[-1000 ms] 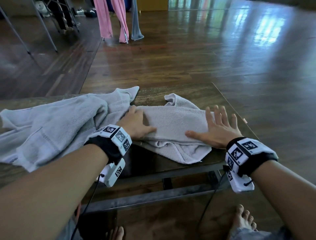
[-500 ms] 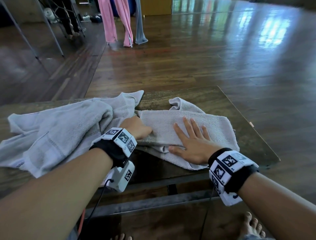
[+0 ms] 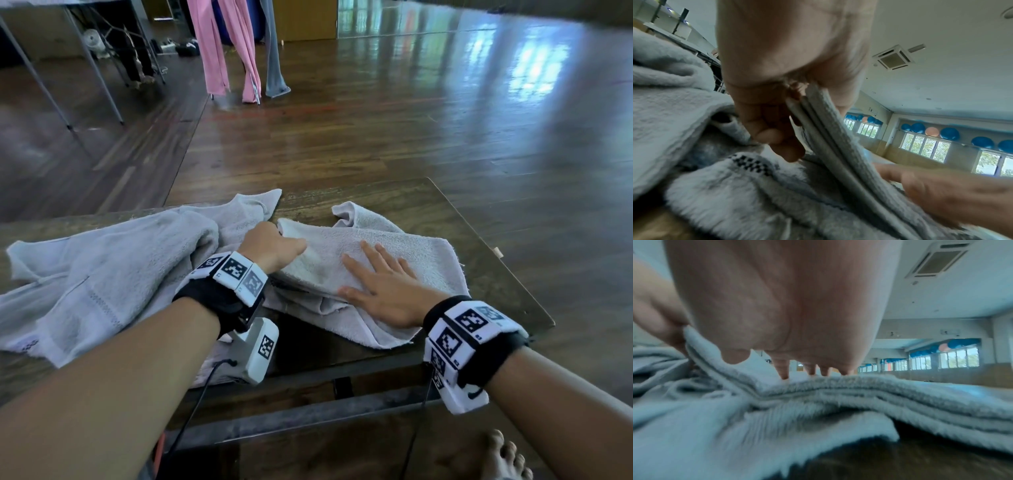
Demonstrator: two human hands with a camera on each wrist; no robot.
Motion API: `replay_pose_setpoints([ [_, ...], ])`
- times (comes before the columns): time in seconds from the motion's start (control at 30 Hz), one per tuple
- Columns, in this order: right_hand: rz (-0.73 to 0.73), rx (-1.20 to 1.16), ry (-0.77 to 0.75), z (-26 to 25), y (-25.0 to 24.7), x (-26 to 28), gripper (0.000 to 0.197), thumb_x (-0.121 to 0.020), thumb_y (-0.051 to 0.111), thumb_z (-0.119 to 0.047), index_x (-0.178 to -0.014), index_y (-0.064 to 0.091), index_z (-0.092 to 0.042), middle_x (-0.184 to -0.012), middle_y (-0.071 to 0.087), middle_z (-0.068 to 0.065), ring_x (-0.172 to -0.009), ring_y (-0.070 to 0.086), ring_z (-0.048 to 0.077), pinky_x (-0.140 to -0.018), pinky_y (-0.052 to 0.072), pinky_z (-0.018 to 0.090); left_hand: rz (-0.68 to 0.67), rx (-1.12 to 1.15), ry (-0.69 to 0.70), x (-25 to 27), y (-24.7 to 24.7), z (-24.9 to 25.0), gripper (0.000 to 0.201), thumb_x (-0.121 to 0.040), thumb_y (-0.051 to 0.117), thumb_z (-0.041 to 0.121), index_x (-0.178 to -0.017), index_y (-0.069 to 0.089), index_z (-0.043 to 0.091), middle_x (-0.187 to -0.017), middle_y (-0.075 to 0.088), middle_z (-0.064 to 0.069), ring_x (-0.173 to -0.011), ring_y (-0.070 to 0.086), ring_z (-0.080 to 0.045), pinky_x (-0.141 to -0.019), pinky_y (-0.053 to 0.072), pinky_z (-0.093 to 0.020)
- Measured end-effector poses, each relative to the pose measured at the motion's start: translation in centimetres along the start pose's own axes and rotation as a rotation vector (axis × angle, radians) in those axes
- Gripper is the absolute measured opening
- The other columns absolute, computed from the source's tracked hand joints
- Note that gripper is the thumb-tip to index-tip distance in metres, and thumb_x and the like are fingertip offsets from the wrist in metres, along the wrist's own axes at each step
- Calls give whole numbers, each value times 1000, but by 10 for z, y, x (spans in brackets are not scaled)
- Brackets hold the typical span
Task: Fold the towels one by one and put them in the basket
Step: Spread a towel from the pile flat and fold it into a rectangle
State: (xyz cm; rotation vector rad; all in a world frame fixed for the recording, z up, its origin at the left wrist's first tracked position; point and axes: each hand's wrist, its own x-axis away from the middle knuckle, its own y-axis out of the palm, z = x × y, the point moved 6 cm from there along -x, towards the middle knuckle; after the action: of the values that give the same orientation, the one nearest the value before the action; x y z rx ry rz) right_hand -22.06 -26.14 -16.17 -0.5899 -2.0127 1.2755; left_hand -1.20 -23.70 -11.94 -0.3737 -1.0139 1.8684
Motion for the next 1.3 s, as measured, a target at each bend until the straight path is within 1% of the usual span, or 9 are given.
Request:
replay_pose_setpoints([
  [0.13,174,-250,-73,-2,-33,1,55,-102,31,-59,-127,58,-18,-140,52,7,-129,48,24,-109,39,46,77,53,129,10,-6,24,41,-80,62,28,-62,26,18,-61,31,-2,-58,35,-19,-54,27,-31],
  [0.27,372,-475,-44,14,-53,8,45,-103,37,-54,-82,55,-20,-80,59,-5,-74,56,17,-68,43,31,133,162,307,29,-7,59,32,-81,63,28,-63,38,18,-57,43,6,-53,41,-13,-51,32,-28],
  [0.37,423,-809,70,32,-55,11,60,-103,37,-57,-105,69,-6,-99,73,9,-86,69,24,-79,56,37,72,261,463,52,1,87,10,-82,64,25,-90,60,21,-84,64,8,-77,62,-8,-66,47,-24],
  [0.6,214,-1747,98,55,-40,38,69,-96,48,-62,-127,62,-1,-108,74,22,-82,75,30,-58,60,35,-409,164,652,99,65,126,45,-85,73,28,-125,55,20,-124,61,2,-99,65,-12,-88,54,-26],
  [0.73,409,-1495,329,94,-44,50,25,-103,51,-13,-104,61,9,-96,66,26,-73,70,30,-53,59,38,-275,45,719,97,69,136,41,-84,73,27,-121,57,21,-116,63,0,-86,60,-7,-72,46,-14],
  [0.8,422,-1416,387,106,-46,53,14,-101,52,-4,-100,57,8,-97,62,28,-74,68,29,-51,59,36,-275,-89,739,93,79,137,45,-82,74,32,-122,57,21,-122,59,-1,-97,55,-9,-84,45,-20],
  [1.0,430,-1183,500,123,-42,59,39,-94,58,-2,-120,49,25,-124,58,41,-88,58,32,-95,47,71,-313,-413,749,89,116,135,56,-76,74,40,-126,50,33,-134,47,1,-126,40,-23,-107,35,-43],
  [1.17,497,-862,560,135,-47,66,11,-86,69,-18,-78,63,-15,-70,56,9,-61,56,21,-67,57,41,-273,-440,750,87,125,144,43,-79,71,47,-117,56,33,-126,53,1,-119,46,-22,-105,36,-44],
  [1.3,494,-720,588,148,-50,69,21,-84,70,-21,-78,69,0,-69,63,7,-61,61,20,-72,62,43,-250,-442,764,88,127,152,27,-79,71,41,-103,64,31,-112,57,1,-106,51,-21,-94,44,-41],
])
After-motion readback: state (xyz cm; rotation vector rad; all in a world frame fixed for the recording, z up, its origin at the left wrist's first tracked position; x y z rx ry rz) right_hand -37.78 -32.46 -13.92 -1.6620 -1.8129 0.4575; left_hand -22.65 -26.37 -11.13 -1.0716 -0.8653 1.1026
